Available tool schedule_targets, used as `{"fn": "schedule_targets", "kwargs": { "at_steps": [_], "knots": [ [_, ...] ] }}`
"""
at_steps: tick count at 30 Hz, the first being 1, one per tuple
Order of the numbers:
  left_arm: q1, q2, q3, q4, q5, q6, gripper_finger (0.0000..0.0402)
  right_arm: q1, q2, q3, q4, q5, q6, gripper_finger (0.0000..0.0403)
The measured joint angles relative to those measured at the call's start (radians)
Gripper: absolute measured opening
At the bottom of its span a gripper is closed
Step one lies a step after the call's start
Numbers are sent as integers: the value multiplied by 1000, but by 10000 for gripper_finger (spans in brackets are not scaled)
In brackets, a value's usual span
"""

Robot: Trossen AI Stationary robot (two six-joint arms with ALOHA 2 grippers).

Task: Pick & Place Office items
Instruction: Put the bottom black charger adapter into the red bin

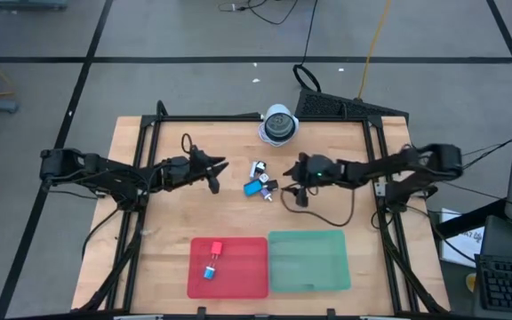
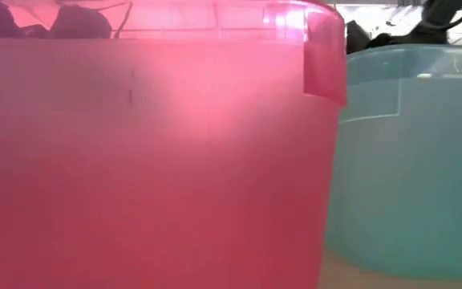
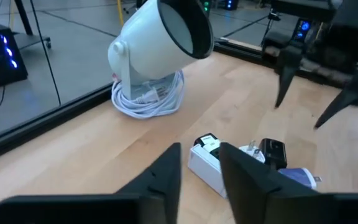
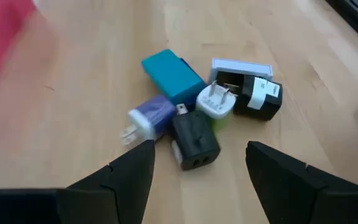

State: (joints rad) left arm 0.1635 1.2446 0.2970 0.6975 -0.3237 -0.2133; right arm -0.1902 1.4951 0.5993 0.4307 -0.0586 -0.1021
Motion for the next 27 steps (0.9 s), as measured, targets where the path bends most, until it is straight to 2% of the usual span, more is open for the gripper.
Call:
{"fn": "schedule_targets", "kwargs": {
  "at_steps": [2,6,12,21,27],
  "knots": [
    [0,0,0,0,4,-6,146,-7,55,36,1,-5,-31,240],
    [-3,0,0,0,8,-6,199,-18,143,95,6,-92,-47,240],
    [-3,0,0,1,10,-7,245,-20,232,132,12,-107,-61,240],
    [-4,0,0,1,38,-7,257,-20,303,134,34,-103,-59,235],
    [-3,0,0,1,38,-2,246,-20,303,134,53,-102,-38,193]
  ]
}}
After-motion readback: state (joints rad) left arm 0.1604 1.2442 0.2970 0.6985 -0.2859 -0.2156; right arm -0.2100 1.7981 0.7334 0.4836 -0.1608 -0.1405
